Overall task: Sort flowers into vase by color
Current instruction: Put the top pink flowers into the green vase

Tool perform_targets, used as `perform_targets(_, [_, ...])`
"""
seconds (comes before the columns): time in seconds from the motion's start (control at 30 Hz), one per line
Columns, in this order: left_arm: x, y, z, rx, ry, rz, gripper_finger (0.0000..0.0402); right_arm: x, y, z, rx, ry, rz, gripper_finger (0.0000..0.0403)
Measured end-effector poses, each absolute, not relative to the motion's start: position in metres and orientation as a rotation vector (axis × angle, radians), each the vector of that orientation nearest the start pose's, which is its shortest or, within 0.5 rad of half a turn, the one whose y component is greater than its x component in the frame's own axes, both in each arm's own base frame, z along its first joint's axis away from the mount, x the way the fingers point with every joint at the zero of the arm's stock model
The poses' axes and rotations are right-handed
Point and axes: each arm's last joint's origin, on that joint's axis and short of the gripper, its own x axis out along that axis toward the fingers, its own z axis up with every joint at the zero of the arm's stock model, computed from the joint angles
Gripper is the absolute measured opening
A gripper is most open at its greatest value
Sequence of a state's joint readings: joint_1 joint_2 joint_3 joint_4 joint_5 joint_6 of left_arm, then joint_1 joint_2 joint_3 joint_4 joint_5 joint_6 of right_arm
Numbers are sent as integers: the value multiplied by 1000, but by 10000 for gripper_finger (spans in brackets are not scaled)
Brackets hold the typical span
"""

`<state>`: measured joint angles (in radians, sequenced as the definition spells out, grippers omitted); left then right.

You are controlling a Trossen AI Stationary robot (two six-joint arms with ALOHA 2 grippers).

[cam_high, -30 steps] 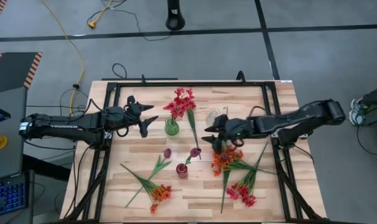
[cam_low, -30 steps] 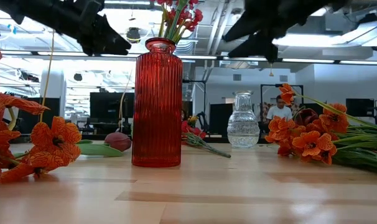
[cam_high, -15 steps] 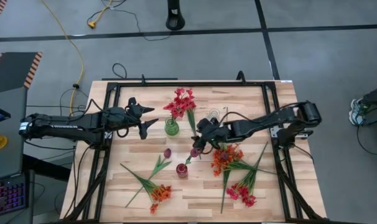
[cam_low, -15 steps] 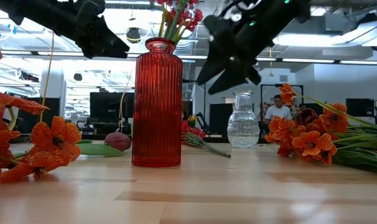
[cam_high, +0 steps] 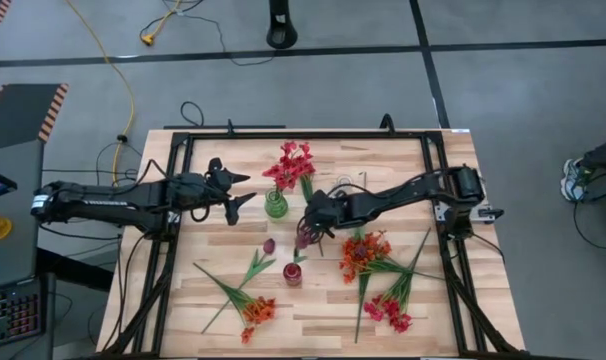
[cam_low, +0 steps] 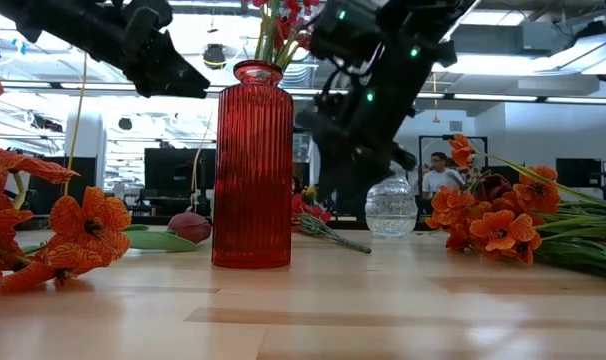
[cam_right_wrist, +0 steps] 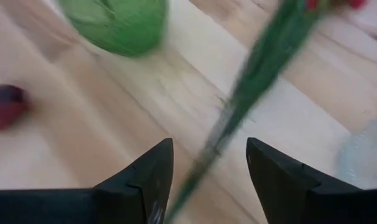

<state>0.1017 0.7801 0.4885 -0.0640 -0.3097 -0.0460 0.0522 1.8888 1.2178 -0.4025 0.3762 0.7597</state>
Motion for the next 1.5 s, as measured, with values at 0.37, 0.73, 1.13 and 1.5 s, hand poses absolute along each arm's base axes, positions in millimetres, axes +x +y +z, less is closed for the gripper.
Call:
perform_targets(0.37, [177,27,237,-4,384,414,235,383,7,148,443,946,-685,174])
perform_targets(0.73, [178,27,236,-5,390,403,235,383,8,146,462,943,-661,151])
perform_targets(1.13, [178,27,236,-6,390,398,235,383,12,146,484,938,-663,132])
perform_targets(1.5, [178,26,236,-6,391,397,235,390,16,122,476,957,-665,132])
